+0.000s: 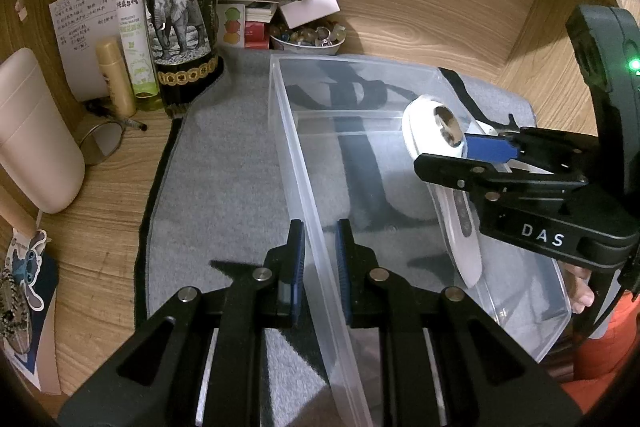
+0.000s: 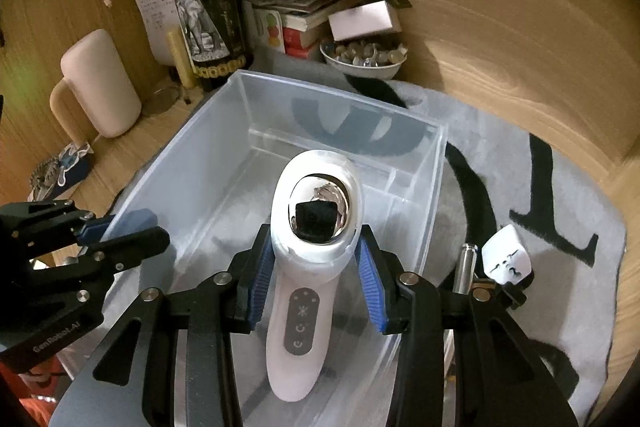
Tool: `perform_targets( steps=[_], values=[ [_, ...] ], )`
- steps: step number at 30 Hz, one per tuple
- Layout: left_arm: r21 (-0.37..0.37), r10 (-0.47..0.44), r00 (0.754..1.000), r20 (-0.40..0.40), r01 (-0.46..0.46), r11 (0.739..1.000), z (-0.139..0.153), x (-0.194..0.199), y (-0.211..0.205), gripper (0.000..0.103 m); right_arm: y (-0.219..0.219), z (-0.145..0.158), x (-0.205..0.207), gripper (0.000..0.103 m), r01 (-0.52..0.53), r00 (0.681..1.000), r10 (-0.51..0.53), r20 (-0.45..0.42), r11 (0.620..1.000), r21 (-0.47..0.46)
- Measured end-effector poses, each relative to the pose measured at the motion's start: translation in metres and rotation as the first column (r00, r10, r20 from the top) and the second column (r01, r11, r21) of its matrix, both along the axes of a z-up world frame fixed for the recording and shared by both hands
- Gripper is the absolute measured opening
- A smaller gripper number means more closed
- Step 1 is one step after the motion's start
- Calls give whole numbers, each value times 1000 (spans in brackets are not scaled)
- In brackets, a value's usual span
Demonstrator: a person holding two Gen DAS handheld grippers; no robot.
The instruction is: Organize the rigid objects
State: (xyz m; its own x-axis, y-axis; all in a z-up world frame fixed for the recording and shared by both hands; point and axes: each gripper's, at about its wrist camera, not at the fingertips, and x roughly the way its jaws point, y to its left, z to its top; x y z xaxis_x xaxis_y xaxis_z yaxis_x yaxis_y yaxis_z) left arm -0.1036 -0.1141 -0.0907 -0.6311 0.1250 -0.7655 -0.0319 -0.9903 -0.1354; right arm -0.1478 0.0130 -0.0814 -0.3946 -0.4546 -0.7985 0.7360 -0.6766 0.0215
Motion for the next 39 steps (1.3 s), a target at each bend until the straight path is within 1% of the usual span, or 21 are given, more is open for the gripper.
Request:
perform_targets(
  steps=[1,2,3,4,5,9,12,14,16,21,27,31,34,39],
  values=[
    [3,0,1000,0,0,1000,0,0,-1,16,0,0,0,40,2,1000,-2,-3,1000,-1],
    [5,-1,1000,0,1,1000,0,-1,-1,16,0,2,1,46,7,1000,-7,-15,1000,-2],
    [3,1,1000,-1,-1,1000,0,0,-1,16,1,3,2,48,8,999,-9,-32,1000,-5],
    [3,1,1000,-2,-1,1000,0,1,0,16,1,5,3,56,10,999,-11,-48,1000,-7],
    [3,1,1000,-3,-1,1000,1,1,0,16,2,8,5,61,13,998,-14,-63,1000,-11],
    [0,2,1000,-5,-2,1000,2,3,0,16,6,17,12,64,17,993,-20,-114,1000,-25],
    [-3,3,1000,-7,-3,1000,3,4,1,16,13,24,17,66,41,989,-47,-140,998,-46],
    [-4,4,1000,-7,-5,1000,4,4,2,16,21,30,19,74,64,984,-73,-160,996,-66],
    [-7,5,1000,-8,-5,1000,5,4,2,16,31,36,22,81,108,975,-124,-182,990,-93],
    [-10,6,1000,-8,-6,1000,5,4,3,16,69,48,29,82,202,946,-229,-228,970,-136],
    [-13,7,1000,-6,-7,1000,6,3,3,16,118,49,32,83,333,906,-359,-226,932,-145],
    [-20,12,1000,-4,-12,1000,7,4,3,16,141,38,36,83,397,885,-413,-214,910,-116],
    [-24,16,1000,-3,-16,1000,7,5,4,16,156,25,41,83,430,877,-438,-196,899,-83],
    [-24,22,1000,-1,-22,999,7,5,4,16,172,2,47,83,463,876,-463,-133,886,-33]
  ],
)
